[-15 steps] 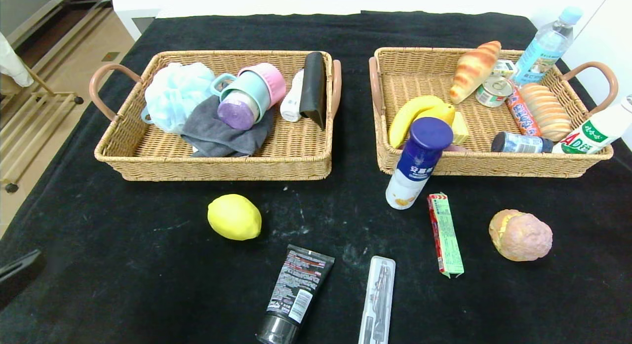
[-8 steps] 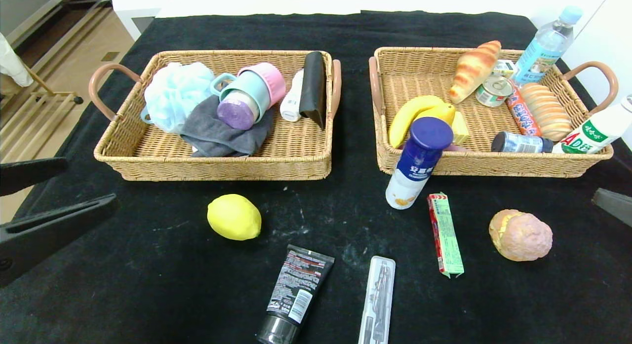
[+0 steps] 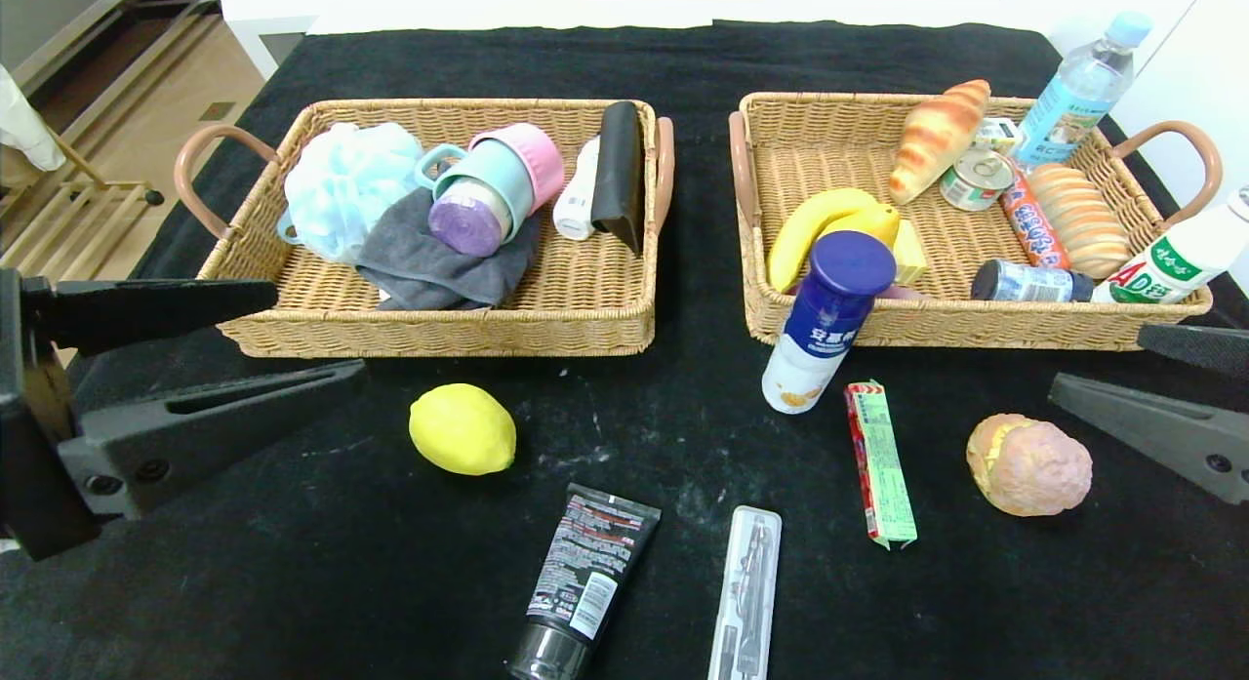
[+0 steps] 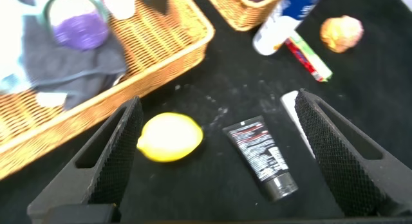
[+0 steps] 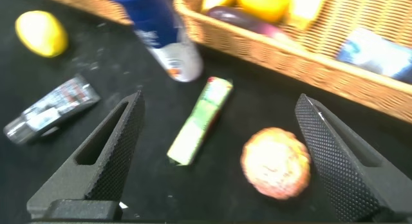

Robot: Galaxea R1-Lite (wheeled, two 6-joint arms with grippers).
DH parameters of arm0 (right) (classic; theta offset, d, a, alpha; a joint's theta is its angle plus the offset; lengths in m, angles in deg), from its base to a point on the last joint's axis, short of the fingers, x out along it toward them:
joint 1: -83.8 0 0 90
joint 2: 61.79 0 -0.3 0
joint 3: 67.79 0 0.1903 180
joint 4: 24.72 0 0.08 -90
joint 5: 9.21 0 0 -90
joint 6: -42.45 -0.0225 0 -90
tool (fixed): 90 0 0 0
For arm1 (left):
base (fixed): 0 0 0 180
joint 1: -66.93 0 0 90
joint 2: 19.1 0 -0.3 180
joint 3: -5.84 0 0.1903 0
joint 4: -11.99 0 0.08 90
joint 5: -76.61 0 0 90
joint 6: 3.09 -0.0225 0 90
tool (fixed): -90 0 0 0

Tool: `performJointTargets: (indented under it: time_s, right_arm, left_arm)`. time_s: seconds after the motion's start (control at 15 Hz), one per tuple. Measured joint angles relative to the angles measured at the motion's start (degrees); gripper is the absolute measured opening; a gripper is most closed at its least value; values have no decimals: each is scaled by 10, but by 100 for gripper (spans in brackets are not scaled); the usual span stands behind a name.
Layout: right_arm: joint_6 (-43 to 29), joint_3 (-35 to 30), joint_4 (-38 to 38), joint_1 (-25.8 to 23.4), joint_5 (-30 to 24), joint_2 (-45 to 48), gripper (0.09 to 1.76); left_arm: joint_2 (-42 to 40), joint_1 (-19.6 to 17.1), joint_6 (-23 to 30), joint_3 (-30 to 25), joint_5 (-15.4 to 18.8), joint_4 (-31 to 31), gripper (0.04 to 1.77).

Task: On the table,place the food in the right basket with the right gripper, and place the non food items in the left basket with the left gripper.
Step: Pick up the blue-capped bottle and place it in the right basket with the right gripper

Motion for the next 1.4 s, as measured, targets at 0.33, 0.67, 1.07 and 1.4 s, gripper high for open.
performJointTargets:
  time_s: [0.33, 0.67, 1.07, 1.4]
  right_arm:
    - [35, 10, 0, 35, 2, -24, 171]
    - [35, 15, 0, 52, 2, -39, 171]
    - [46, 20, 0, 65, 3, -58, 171]
    - [55, 42, -5, 95, 33, -100, 171]
  left_arm:
    - [18, 26, -49, 6, 0, -4, 172]
    - [20, 28, -65, 5, -1, -2, 172]
    - [23, 34, -65, 12, -21, -2, 172]
    - [25, 36, -64, 12, -22, -2, 172]
